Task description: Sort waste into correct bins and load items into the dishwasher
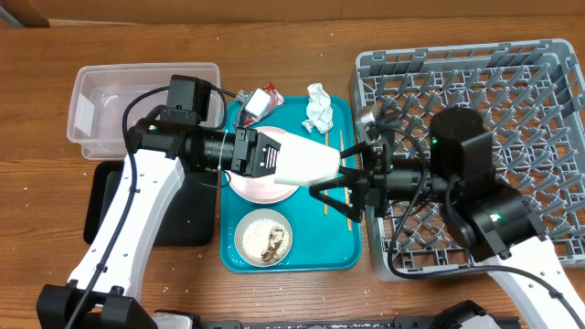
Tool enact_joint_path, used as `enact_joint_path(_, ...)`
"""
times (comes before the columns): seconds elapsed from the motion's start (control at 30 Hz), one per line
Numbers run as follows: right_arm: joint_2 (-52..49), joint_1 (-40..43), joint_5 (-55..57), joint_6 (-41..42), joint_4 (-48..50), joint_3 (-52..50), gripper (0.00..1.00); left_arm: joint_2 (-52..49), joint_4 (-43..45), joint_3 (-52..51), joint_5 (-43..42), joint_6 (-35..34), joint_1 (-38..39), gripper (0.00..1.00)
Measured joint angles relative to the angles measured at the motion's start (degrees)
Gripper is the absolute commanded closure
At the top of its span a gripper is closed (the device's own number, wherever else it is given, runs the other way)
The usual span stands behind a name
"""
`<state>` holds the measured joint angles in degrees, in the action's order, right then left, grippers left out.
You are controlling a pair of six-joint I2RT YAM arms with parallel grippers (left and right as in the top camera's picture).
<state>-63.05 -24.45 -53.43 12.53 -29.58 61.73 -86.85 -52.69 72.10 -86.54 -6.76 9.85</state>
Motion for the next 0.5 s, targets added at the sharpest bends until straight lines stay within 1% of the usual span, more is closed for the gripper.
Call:
enact_joint_path(0.07,-0.57,-0.81,-0.07,-0.33,0.35,0.00,0.27,0.00,0.02,0.00,-0.94,0.13,0.42,0.96)
enact_joint_path(0.1,-0.92,-1.01,-0.20,-0.28,0.48,0.00,0.32,0.00,0.02,0.00,-1.22,0.17,0.85,0.96)
enact_joint_path(0.17,-1.29,-1.14,-0.37,-0.35,0.61,0.00,0.37,0.00,0.04,0.00,-1.33,0.35,1.46,0.95)
enact_joint_path(0.2,-1.29,-1.11,-0.55,-0.24,0.63,0.00,0.41,0.00,0.07,0.00,-1.40,0.48,1.55,0.90)
enact_joint_path(0.23,-1.29,-1.09,-0.61,-0.39,0.68,0.00,0.41,0.00,0.07,0.00,-1.53,0.81,1.57,0.86)
enact_joint_path(0.37,-1.05,-1.16,0.00,-0.28,0.52,0.00,0.42,0.00,0.04,0.00,-0.92,1.03,2.19,0.78)
enact_joint_path(0.4,-0.63,-1.16,0.90,-0.31,-0.09,0.00,0.42,0.00,0.02,0.00,-0.79,0.98,2.19,0.78)
enact_joint_path(0.47,0.24,-1.14,2.78,-0.33,-0.94,0.00,0.42,0.00,-0.02,0.00,-0.28,0.98,2.19,0.85)
enact_joint_path(0.5,1.01,-1.14,4.13,-0.33,-1.66,0.00,0.42,0.00,0.04,0.00,0.04,1.05,2.19,0.86)
